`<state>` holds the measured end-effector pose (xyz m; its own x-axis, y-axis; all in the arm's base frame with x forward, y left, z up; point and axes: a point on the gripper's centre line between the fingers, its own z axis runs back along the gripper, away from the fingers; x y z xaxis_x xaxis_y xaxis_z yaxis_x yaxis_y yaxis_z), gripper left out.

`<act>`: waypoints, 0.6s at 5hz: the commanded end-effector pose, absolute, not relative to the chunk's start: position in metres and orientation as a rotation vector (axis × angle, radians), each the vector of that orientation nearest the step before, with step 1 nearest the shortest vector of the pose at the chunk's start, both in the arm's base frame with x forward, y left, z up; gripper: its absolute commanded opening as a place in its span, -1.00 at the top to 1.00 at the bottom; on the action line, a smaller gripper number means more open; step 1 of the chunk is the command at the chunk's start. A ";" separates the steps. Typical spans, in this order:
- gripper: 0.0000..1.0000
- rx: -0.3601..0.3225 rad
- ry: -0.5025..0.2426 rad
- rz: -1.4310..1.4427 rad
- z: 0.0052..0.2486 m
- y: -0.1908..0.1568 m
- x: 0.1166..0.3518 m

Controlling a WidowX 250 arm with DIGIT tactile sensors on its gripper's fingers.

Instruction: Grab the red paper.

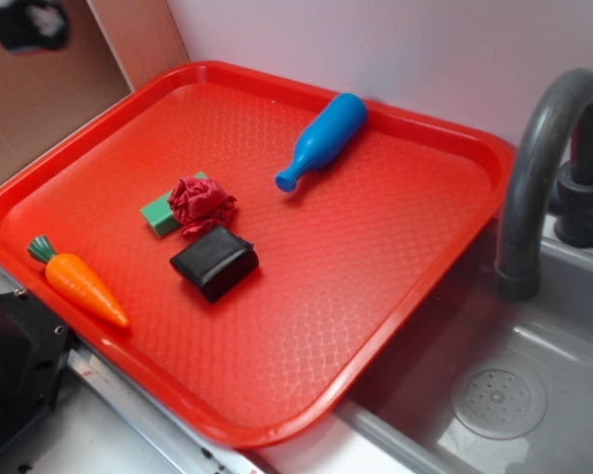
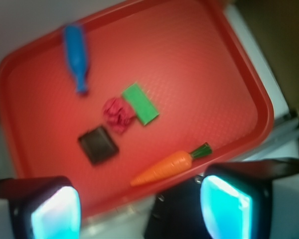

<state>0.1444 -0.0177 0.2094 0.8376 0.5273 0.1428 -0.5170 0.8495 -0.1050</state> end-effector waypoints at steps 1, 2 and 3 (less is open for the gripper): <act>-1.00 0.037 -0.251 0.985 0.160 -0.023 0.190; -1.00 0.028 -0.258 1.030 0.134 -0.019 0.206; -1.00 0.034 -0.251 1.050 0.114 -0.007 0.216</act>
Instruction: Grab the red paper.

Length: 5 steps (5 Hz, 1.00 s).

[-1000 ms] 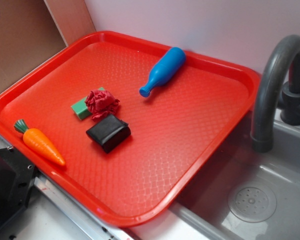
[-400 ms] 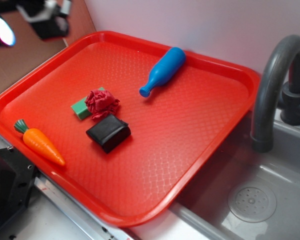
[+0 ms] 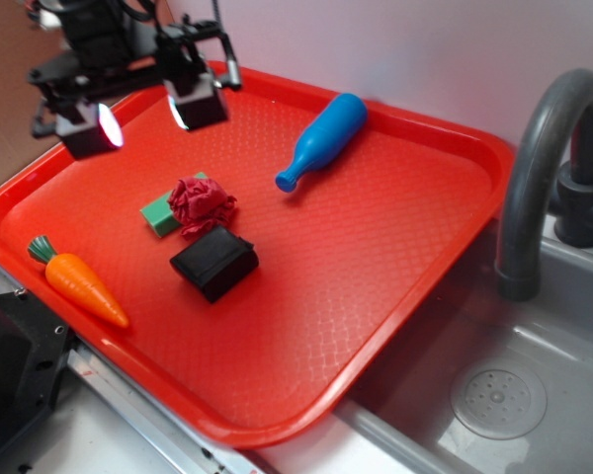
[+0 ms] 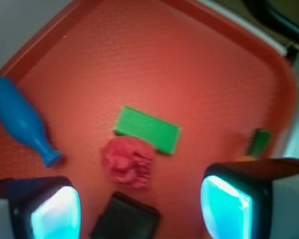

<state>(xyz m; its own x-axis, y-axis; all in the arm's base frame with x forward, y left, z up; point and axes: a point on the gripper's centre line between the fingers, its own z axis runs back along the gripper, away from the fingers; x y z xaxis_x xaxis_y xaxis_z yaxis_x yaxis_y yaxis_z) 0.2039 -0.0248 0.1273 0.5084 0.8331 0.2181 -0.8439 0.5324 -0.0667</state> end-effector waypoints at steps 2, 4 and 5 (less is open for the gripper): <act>-1.00 0.001 -0.162 1.022 0.075 -0.002 0.226; -1.00 -0.089 -0.065 0.914 0.048 -0.021 0.220; -1.00 -0.070 -0.066 0.912 0.041 -0.025 0.219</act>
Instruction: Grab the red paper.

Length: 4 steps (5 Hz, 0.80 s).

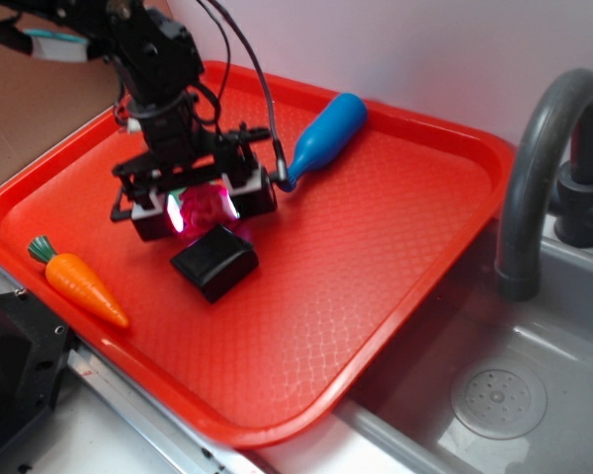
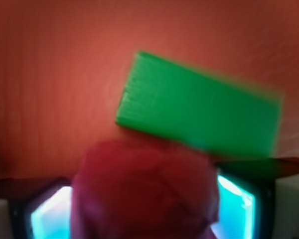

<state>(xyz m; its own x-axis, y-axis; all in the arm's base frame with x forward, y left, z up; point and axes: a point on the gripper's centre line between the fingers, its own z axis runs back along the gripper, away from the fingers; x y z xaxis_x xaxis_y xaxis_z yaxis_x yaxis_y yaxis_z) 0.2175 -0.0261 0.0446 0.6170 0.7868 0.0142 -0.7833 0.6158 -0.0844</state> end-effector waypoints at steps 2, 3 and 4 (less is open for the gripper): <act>1.00 -0.054 -0.114 0.904 0.057 -0.024 0.217; 1.00 -0.068 -0.157 0.839 0.091 -0.022 0.215; 1.00 -0.010 -0.148 0.583 0.141 -0.014 0.221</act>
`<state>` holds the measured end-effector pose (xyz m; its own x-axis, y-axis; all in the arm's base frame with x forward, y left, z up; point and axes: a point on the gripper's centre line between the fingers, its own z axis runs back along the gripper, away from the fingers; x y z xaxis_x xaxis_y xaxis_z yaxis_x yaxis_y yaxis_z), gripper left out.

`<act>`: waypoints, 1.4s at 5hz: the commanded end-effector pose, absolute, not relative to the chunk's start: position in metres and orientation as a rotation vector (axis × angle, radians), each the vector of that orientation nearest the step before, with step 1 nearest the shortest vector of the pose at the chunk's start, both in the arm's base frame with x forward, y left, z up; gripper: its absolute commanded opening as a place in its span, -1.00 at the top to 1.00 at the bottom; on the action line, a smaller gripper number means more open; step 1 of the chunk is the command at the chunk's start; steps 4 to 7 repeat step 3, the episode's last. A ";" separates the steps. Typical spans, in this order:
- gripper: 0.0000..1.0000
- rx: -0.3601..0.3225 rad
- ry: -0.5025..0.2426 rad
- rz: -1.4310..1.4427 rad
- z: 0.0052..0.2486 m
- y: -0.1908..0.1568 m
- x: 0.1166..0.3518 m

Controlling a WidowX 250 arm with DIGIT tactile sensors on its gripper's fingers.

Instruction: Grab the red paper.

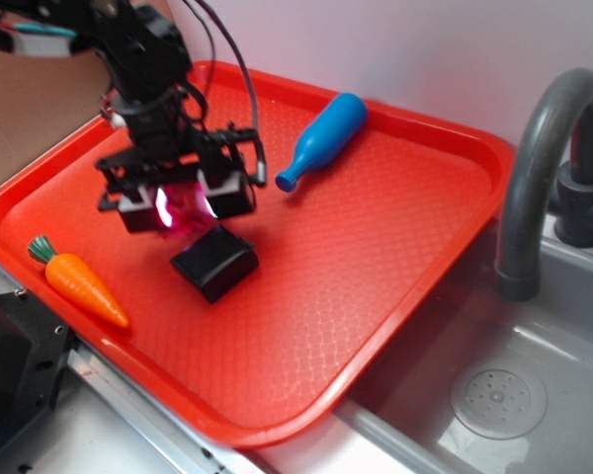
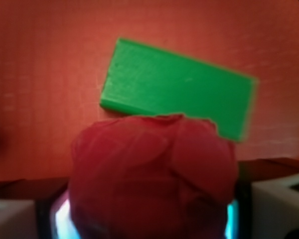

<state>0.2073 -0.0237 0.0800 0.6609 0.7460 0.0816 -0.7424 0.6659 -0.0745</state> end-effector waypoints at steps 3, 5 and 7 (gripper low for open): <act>1.00 -0.118 -0.206 0.126 0.220 -0.026 0.201; 1.00 -0.118 -0.206 0.126 0.220 -0.026 0.201; 1.00 -0.118 -0.206 0.126 0.220 -0.026 0.201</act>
